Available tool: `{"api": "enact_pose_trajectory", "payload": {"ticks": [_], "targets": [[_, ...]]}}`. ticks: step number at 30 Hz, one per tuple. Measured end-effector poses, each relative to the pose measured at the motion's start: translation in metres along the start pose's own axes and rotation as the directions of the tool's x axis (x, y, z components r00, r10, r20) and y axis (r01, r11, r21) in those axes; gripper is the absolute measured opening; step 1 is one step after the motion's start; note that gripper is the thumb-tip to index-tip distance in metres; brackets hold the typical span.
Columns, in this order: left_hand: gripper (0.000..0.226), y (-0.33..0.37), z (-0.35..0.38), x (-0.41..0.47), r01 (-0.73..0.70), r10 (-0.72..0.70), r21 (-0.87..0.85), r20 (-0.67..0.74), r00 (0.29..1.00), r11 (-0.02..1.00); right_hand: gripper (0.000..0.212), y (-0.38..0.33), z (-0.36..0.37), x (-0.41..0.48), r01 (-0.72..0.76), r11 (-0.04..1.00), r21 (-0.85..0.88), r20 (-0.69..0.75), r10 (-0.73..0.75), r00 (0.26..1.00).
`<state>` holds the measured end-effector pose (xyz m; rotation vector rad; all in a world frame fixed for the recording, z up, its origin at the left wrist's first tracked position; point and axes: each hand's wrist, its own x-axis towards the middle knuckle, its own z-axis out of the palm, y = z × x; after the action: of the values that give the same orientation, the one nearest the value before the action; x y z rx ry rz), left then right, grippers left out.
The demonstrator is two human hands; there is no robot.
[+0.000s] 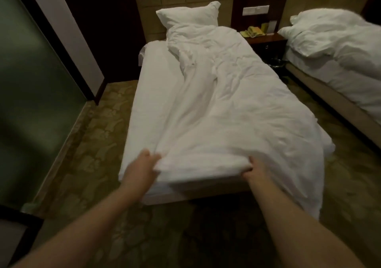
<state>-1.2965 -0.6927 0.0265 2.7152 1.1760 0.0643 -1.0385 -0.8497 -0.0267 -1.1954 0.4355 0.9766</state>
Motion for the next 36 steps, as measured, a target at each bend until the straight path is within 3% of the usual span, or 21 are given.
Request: {"api": "enact_pose_trajectory", "payload": {"ticks": [1,3,4,6,7,8,9,11,13,15,17,20,21,22,24,26,27,29,30,33,36], "targets": [[0.030,-0.017,0.020,-0.010,0.025,-0.029,0.037,0.112,0.993,0.999,0.020,0.026,-0.013,-0.001,-0.034,0.997,-0.071,-0.069,0.030,0.997],[0.022,-0.032,0.028,-0.015,0.018,-0.020,0.013,0.146,0.989,1.000,0.020,0.070,-0.026,0.000,-0.052,0.997,-0.061,-0.066,0.048,0.997],[0.020,-0.032,0.022,-0.010,-0.016,0.015,0.005,0.088,0.996,1.000,0.021,0.080,-0.036,0.002,-0.016,0.997,-0.076,-0.047,0.013,0.999],[0.023,-0.025,0.000,0.002,-0.122,0.124,0.027,-0.092,0.988,0.992,0.027,0.053,-0.030,0.011,0.045,0.997,-0.059,-0.298,-0.060,0.953],[0.025,-0.023,-0.007,0.005,-0.159,0.159,0.016,-0.183,0.970,0.987,0.024,0.033,-0.016,0.026,0.076,0.997,-0.001,-0.320,-0.073,0.944],[0.027,-0.023,-0.005,0.003,-0.164,0.158,-0.011,-0.219,0.963,0.986,0.022,0.021,-0.002,0.041,0.082,0.992,0.095,-0.256,-0.055,0.965],[0.030,-0.025,0.005,-0.003,-0.145,0.135,-0.039,-0.190,0.973,0.989,0.021,0.012,0.005,0.040,0.073,0.991,0.115,-0.158,-0.054,0.986],[0.031,-0.037,0.045,-0.023,-0.029,0.027,-0.093,-0.032,0.999,0.995,0.021,0.029,-0.006,0.042,0.058,0.983,0.174,-0.126,-0.036,0.991],[0.031,-0.052,0.077,-0.039,0.087,-0.067,-0.125,0.155,0.986,0.988,0.030,0.072,-0.029,0.033,-0.038,0.993,0.112,-0.155,0.055,0.986],[0.034,-0.061,0.087,-0.032,0.036,-0.016,-0.133,0.153,0.988,0.990,0.038,0.101,-0.048,0.026,-0.081,0.988,0.128,-0.214,0.108,0.971],[0.019,-0.056,0.081,-0.019,0.023,-0.002,-0.156,0.129,0.992,0.987,0.039,0.103,-0.052,0.021,-0.086,0.983,0.160,-0.225,0.121,0.967],[0.019,-0.046,0.075,-0.004,0.207,-0.172,-0.289,0.142,0.975,0.935,0.038,0.090,-0.042,0.031,-0.065,0.968,0.241,-0.166,0.107,0.980],[0.031,-0.042,0.076,-0.001,0.349,-0.290,-0.386,0.205,0.935,0.854,0.036,0.090,-0.037,0.029,-0.068,0.965,0.253,-0.157,0.110,0.982],[0.045,-0.040,0.078,0.000,0.510,-0.401,-0.489,0.317,0.860,0.708,0.033,0.093,-0.034,0.029,-0.066,0.963,0.260,-0.153,0.109,0.982],[0.062,-0.037,0.081,-0.006,0.713,-0.494,-0.644,0.542,0.680,0.276,0.032,0.100,-0.031,0.026,-0.073,0.964,0.257,-0.164,0.118,0.979],[0.052,-0.037,0.079,-0.015,0.731,-0.329,-0.669,0.727,0.603,-0.136,0.033,0.105,-0.034,0.023,-0.078,0.961,0.265,-0.167,0.125,0.978],[0.045,-0.036,0.074,-0.019,0.730,-0.199,-0.625,0.781,0.592,-0.277,0.031,0.104,-0.035,0.019,-0.081,0.959,0.272,-0.169,0.130,0.977],[0.036,-0.035,0.061,-0.019,0.698,-0.036,-0.548,0.798,0.602,-0.461,0.027,0.098,-0.037,0.021,-0.070,0.958,0.277,-0.166,0.120,0.979],[0.036,-0.034,0.056,-0.014,0.686,-0.011,-0.534,0.793,0.609,-0.495,0.028,0.098,-0.038,0.025,-0.066,0.959,0.275,-0.167,0.115,0.979],[0.042,-0.024,0.049,0.008,0.782,-0.108,-0.538,0.839,0.533,-0.314,0.034,0.094,-0.035,0.019,-0.084,0.956,0.281,-0.159,0.133,0.978],[0.021,-0.018,0.054,0.015,0.876,-0.162,-0.473,0.876,0.455,-0.097,0.037,0.089,-0.032,0.015,-0.096,0.956,0.279,-0.180,0.151,0.972]]}}
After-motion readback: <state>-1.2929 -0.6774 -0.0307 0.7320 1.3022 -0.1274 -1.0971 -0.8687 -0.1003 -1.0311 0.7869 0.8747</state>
